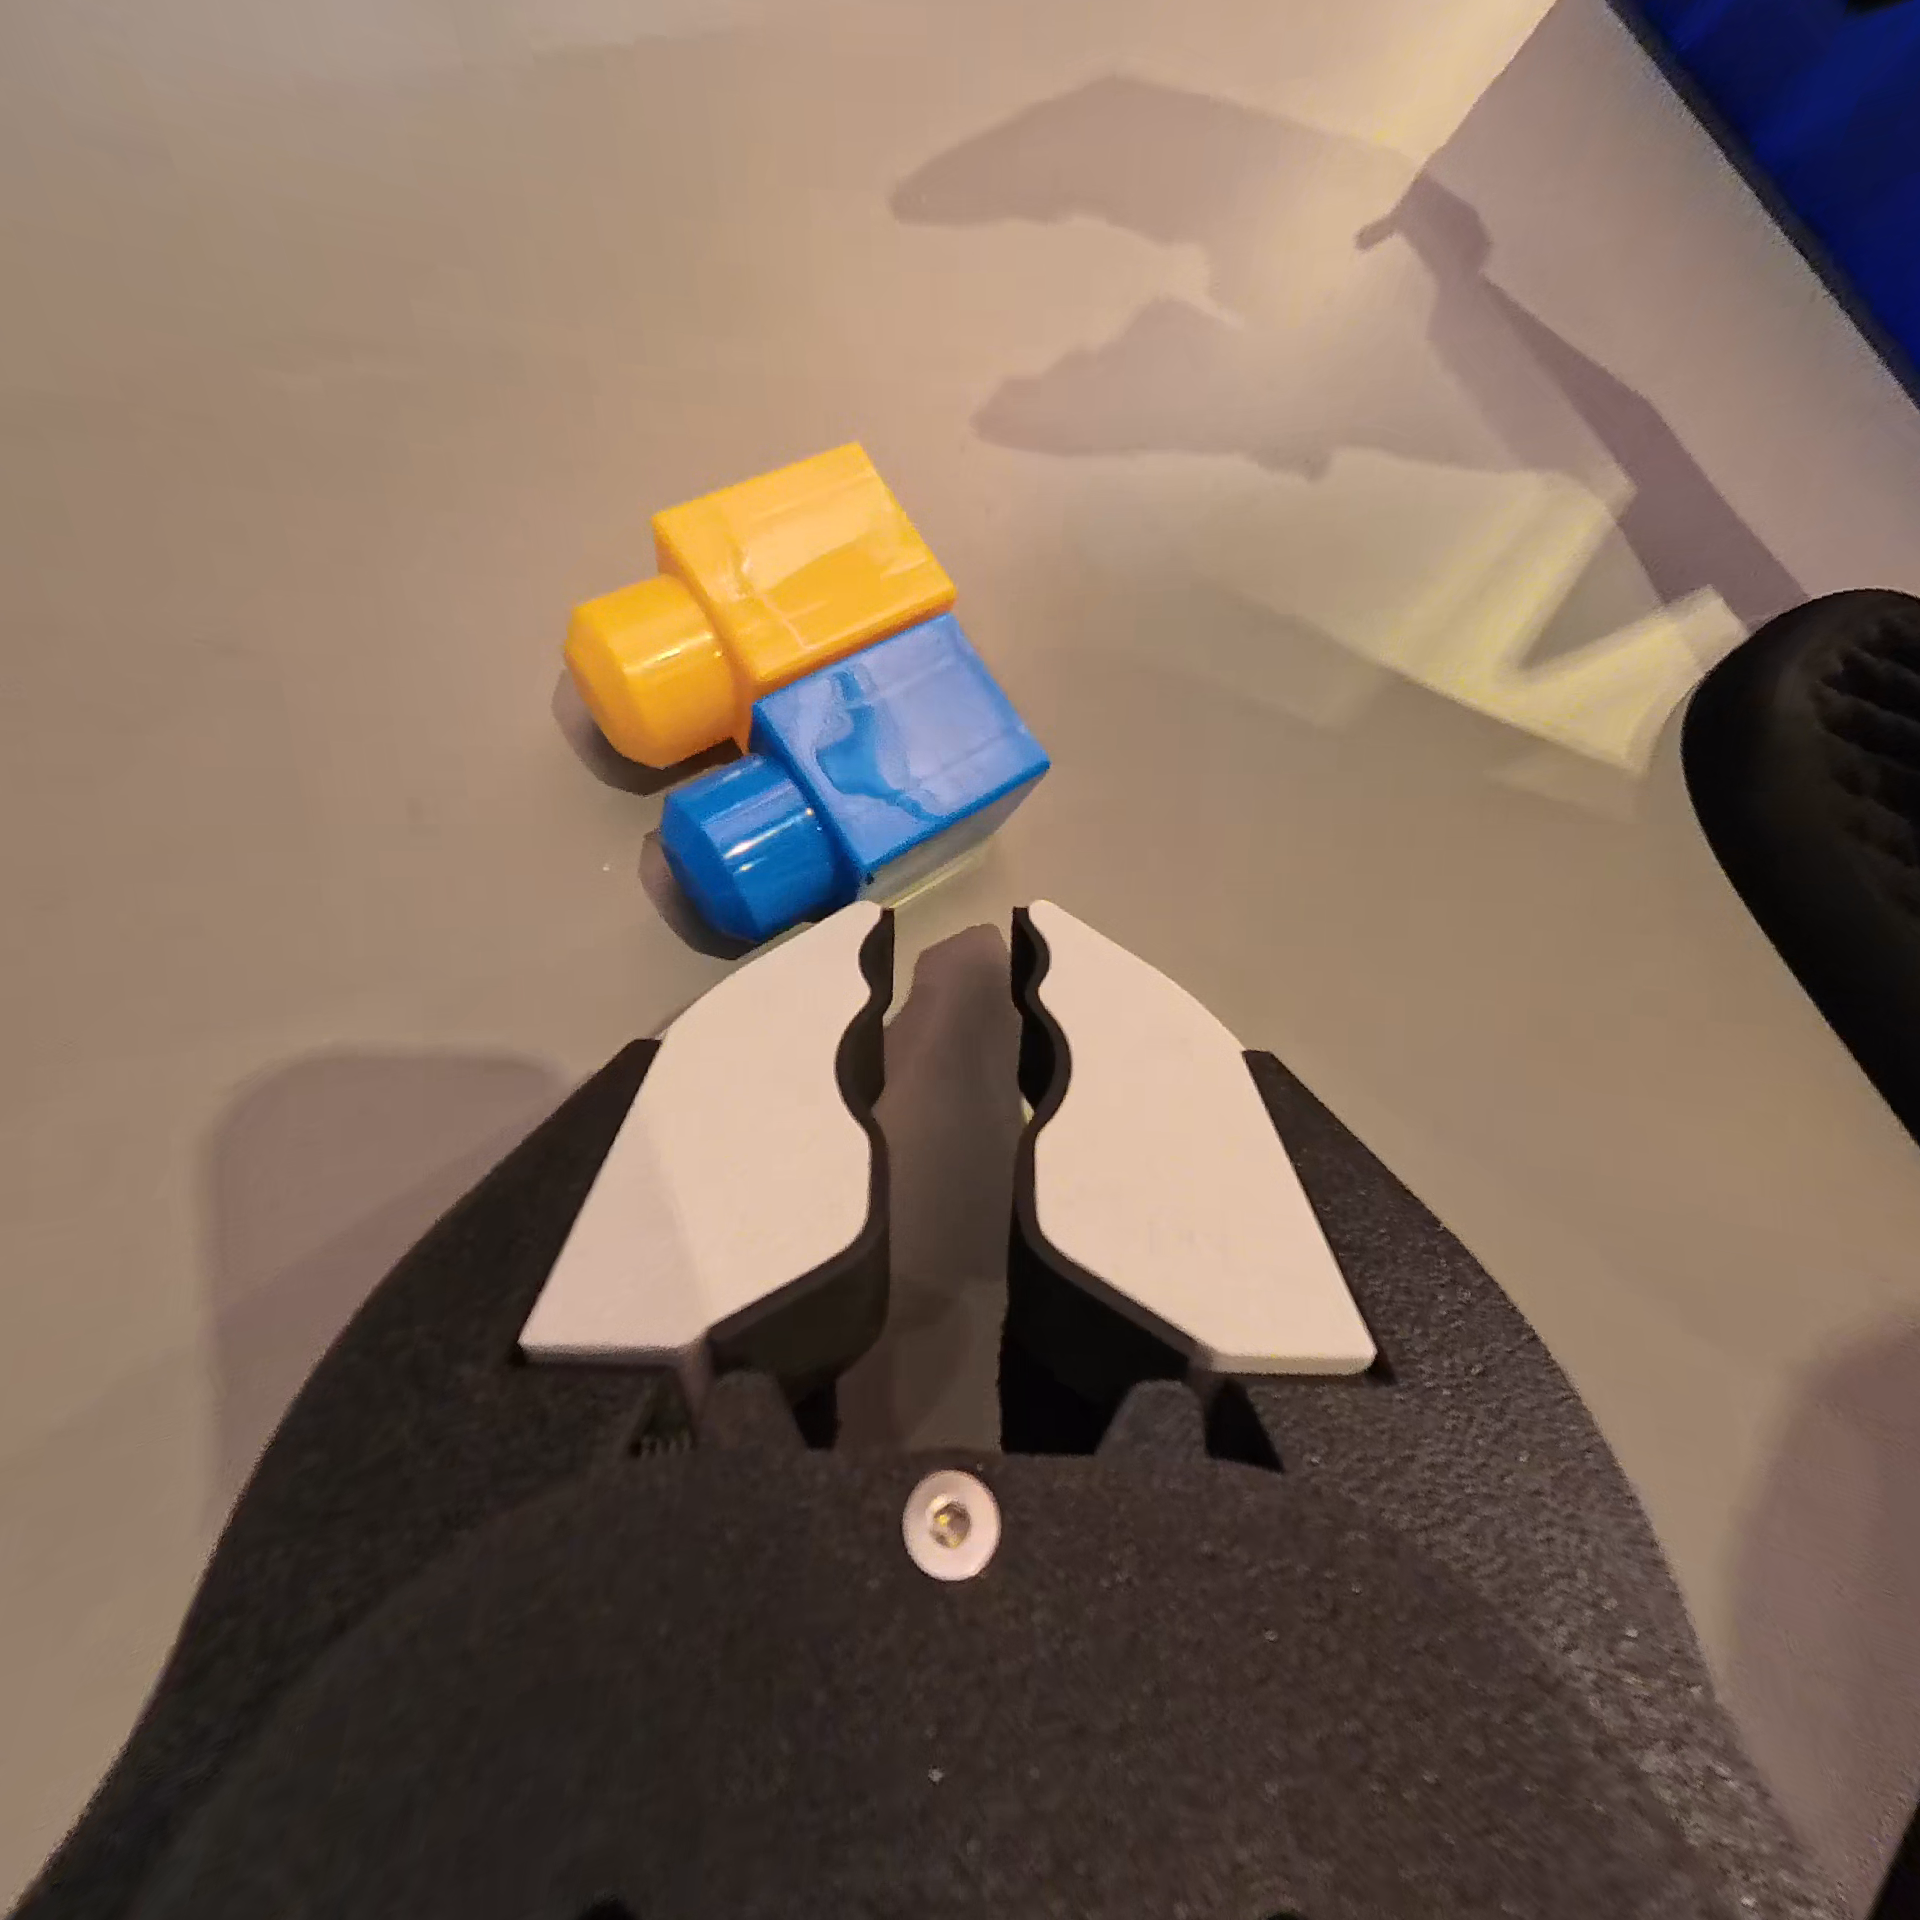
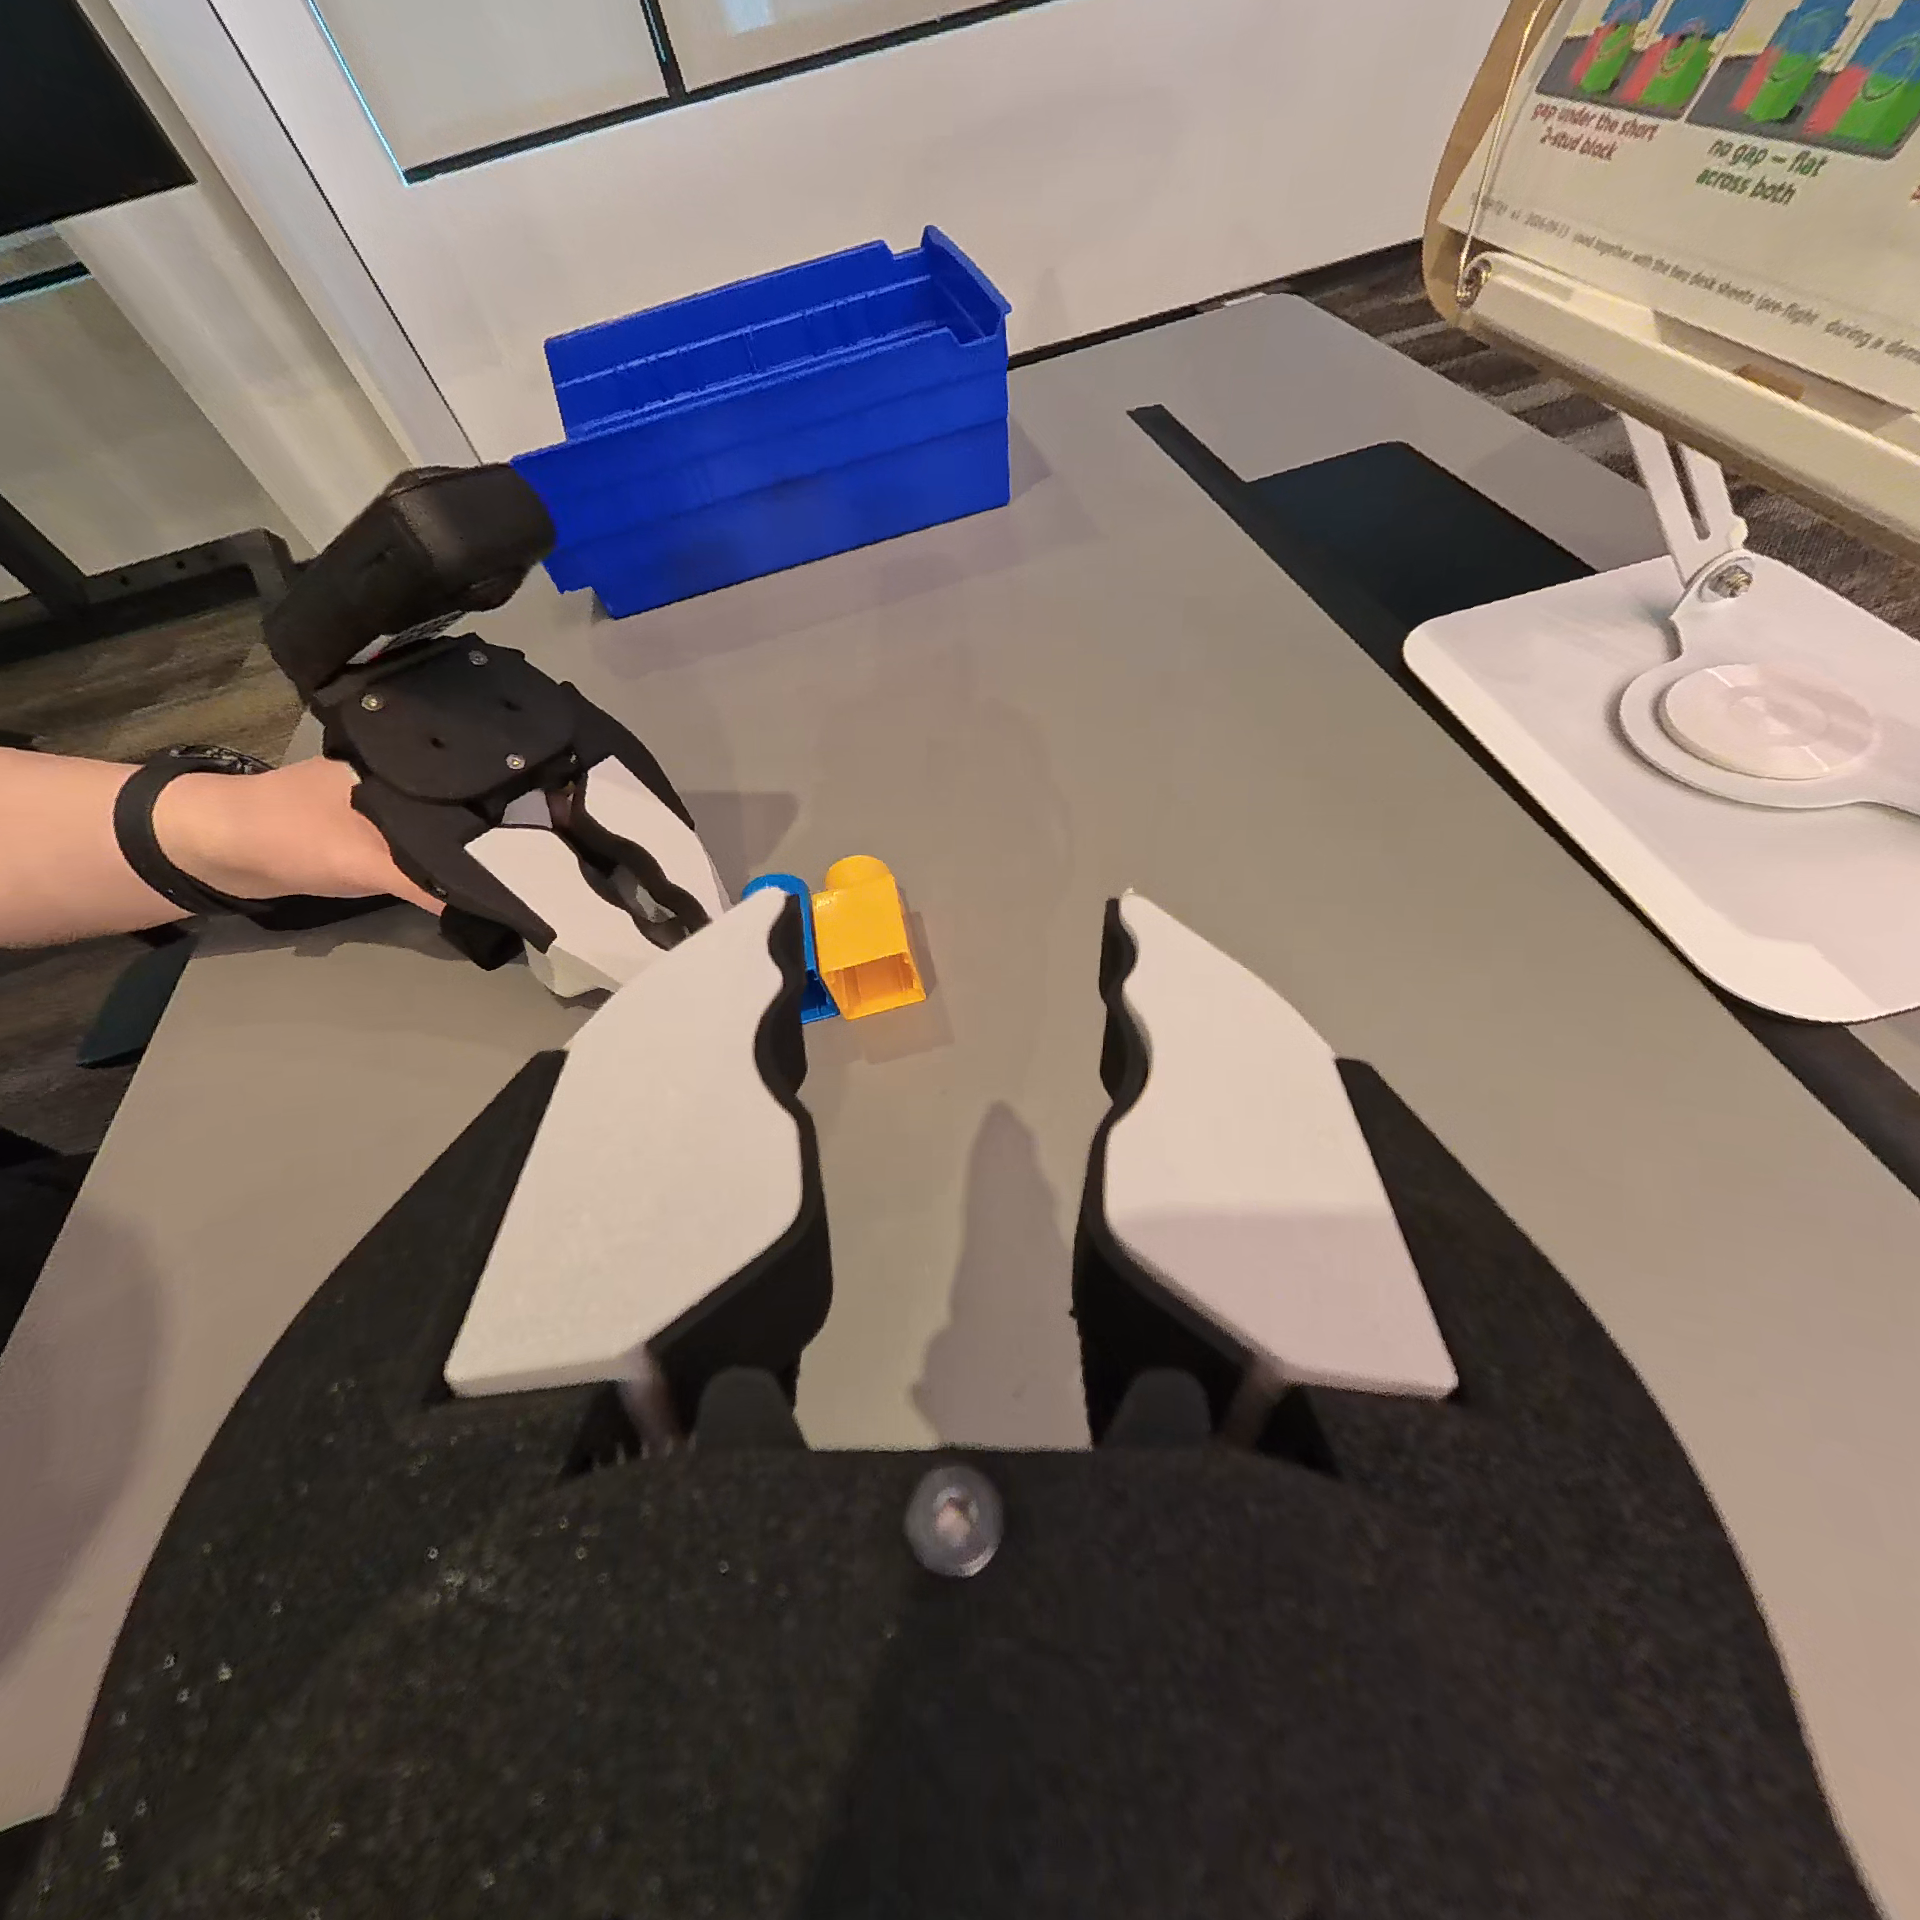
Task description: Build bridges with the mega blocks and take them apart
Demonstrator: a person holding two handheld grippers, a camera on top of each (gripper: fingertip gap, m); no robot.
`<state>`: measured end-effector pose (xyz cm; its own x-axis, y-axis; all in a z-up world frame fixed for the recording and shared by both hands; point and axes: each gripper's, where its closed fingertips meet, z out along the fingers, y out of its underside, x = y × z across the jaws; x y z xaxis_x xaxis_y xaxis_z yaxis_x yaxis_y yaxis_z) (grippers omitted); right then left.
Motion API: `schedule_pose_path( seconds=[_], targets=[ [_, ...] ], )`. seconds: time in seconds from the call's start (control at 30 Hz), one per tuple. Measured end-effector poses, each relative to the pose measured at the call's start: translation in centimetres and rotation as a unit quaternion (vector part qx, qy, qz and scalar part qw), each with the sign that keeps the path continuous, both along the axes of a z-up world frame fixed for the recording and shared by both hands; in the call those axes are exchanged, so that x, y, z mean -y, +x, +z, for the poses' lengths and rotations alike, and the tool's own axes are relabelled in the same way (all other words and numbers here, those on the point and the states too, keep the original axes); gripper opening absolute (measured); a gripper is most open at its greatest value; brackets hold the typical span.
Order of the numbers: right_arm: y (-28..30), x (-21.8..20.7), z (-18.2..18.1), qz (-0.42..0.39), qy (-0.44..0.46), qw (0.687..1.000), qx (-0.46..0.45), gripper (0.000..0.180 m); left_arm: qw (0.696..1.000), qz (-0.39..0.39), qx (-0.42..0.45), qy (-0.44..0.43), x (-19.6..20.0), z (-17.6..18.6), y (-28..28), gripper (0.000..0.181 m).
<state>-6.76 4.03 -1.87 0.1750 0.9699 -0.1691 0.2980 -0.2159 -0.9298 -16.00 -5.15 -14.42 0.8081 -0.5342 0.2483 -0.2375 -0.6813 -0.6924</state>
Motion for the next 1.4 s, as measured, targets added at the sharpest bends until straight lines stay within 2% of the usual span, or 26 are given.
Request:
schedule_pose_path(
  seconds=[0.3,0.63,1.17,1.4],
  targets=[
    [0.1,-0.1,-0.3,0.0,-0.004,1.0,0.004,0.054,1.0,-0.006,0.006,-0.004,0.0,0.0,0.5,0.021],
    [0.2,-0.1,-0.3,0.0,-0.007,1.0,-0.003,0.054,1.0,0.026,-0.002,0.004,-0.2,0.0,-1.2,0.018],
    [0.1,-0.1,-0.9,0.003,-0.014,1.0,0.003,0.054,1.0,0.017,-0.011,0.011,-0.4,-0.1,-0.6,0.019],
    [0.1,0.0,-1.0,0.007,-0.017,1.0,0.003,0.054,1.0,0.016,-0.006,0.009,0.9,0.6,-1.1,0.022]
  ],
)
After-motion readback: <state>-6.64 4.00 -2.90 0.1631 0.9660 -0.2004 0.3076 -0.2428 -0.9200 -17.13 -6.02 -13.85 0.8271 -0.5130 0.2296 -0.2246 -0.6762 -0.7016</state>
